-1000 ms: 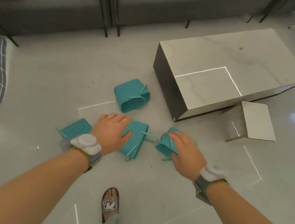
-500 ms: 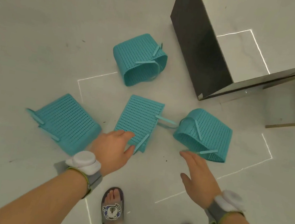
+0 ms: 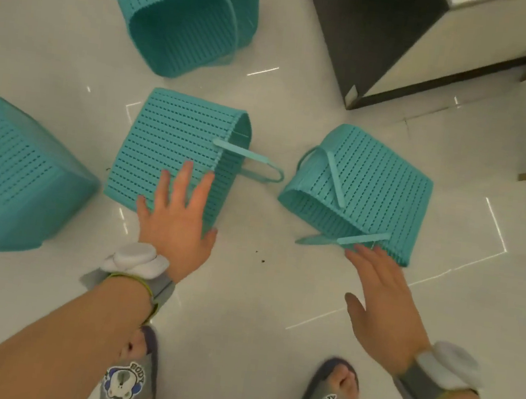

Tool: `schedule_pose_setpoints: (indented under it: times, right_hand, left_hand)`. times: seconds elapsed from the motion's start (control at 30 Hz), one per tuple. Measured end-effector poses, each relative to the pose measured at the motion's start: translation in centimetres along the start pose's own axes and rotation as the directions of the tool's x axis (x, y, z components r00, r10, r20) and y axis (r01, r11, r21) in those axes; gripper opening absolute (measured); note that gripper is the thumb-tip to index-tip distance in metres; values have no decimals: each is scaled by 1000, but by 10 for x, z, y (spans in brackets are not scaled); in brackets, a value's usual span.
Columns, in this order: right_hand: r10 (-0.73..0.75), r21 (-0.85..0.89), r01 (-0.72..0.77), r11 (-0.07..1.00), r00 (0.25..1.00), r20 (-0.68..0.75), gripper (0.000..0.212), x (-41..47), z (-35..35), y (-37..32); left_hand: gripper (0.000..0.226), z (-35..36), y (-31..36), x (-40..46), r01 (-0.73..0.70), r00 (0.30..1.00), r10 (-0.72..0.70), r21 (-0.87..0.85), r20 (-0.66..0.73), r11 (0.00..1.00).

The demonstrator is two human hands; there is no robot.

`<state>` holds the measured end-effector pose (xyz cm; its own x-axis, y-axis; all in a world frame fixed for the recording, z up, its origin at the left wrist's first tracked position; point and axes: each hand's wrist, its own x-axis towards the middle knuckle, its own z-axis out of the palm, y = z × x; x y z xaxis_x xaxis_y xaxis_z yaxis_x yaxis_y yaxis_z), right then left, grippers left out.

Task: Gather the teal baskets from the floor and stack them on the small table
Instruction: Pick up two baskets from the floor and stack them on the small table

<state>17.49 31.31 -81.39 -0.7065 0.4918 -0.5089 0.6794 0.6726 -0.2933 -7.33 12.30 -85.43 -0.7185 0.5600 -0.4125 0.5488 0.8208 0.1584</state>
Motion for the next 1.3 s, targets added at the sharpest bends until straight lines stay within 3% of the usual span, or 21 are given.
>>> schedule_pose_setpoints:
  times: [0.1,0.2,0.3,0.4,0.6,0.8,0.93,1.0,1.17,1.3]
  right_hand:
    - [3,-55,-4,998,999,-32,76,30,-5,37]
    - [-22,-150,13,989,998,-54,82,52,-7,52]
    - [37,-231,-45,972,999,-38,92,70,-6,54]
    - [85,-256,-100,962,994,-70,92,82,-8,54]
    - [52,-301,-67,951,997,-56,82,86,-26,32]
    - [119,-118,-116,986,993,16,66,74,-31,-36]
    - [384,147,-396,906,917,104,37,74,-2,-78]
    - [443,302,-457,837,889,118,29,73,12,-89]
    - [470,475,-468,746,874,124,41,69,14,-106]
    - [480,484,-462,743,872,94,44,64,-18,-121]
  left_hand:
    - [98,25,5,11,232,970,-238,-119,-39,965]
    - [96,38,4,9,174,971,-175,-23,-163,984]
    - [93,37,11,3,127,975,-119,30,-189,991]
    - [91,33,16,-10,78,990,-71,48,-119,996]
    - [93,27,13,-39,28,999,-29,84,14,996]
    - [85,4,-8,-35,257,964,-266,-184,-25,949]
    - [83,1,-31,-25,313,936,-345,-292,-65,904]
    - [82,-3,-46,-25,326,930,-364,-329,-57,886]
    - [74,-30,-89,-29,298,934,-356,-464,-39,834]
    - [49,-67,-119,-29,416,872,-489,-576,34,703]
